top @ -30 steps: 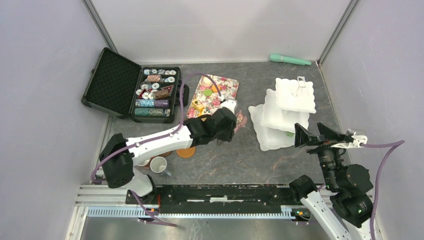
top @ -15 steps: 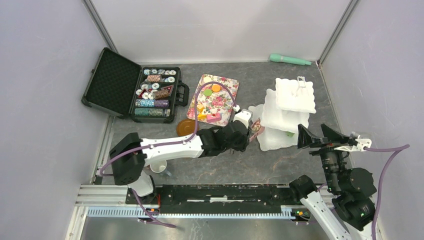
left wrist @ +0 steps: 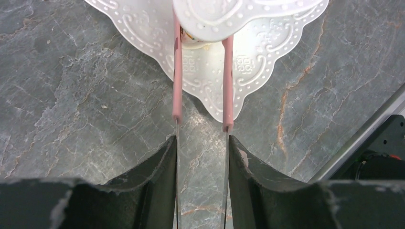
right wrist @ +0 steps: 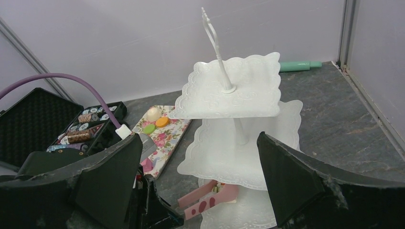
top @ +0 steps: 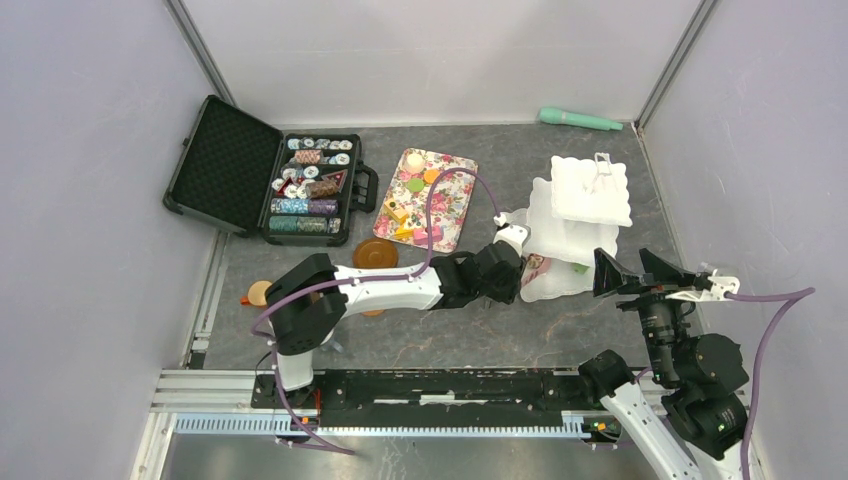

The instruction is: Serve the afternoon tea

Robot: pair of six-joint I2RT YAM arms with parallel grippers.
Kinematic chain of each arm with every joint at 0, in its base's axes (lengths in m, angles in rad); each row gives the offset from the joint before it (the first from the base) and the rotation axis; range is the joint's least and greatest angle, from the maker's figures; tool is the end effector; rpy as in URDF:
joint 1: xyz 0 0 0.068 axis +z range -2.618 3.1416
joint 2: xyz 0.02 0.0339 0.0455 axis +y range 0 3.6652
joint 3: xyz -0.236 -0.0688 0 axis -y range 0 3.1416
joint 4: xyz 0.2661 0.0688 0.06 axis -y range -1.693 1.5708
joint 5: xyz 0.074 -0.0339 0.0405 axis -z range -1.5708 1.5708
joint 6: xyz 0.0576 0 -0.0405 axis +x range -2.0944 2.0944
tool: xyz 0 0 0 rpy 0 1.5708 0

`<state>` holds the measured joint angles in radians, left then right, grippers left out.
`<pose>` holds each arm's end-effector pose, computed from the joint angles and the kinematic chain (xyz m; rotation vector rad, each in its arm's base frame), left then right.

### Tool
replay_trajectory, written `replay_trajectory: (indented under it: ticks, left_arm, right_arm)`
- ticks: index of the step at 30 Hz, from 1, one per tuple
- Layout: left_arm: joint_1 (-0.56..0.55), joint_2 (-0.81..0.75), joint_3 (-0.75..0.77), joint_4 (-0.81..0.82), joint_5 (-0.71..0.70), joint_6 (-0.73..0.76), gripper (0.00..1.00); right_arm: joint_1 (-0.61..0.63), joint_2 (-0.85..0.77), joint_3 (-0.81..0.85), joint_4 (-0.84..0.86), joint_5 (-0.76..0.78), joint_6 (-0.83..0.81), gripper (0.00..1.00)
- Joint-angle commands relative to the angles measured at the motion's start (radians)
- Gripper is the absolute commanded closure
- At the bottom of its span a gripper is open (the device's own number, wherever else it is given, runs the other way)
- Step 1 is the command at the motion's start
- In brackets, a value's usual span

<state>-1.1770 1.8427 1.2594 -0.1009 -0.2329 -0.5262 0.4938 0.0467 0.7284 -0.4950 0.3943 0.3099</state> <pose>0.1808 -0.4006 0.1622 0.6178 2.2331 -0.6481 0.0792 0.0175 0.3624 0.2031 1.3953 0.3949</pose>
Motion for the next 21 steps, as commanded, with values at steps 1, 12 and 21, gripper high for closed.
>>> replay_trajectory:
  ticks: [1, 12, 21]
  left_arm:
    - [-0.003, 0.017, 0.059, 0.053, -0.005, -0.004, 0.58]
    - [-0.005, -0.012, 0.043, 0.014, -0.05, 0.004, 0.4]
    - [-0.005, -0.094, 0.009, 0.009, -0.062, 0.026, 0.37]
  right_arm:
    - [0.003, -0.008, -0.001, 0.024, 0.002, 0.009, 0.02]
    - [0.003, -0.026, -0.006, 0.014, 0.001, 0.009, 0.02]
    - [0.003, -0.019, -0.017, 0.02, -0.01, 0.022, 0.02]
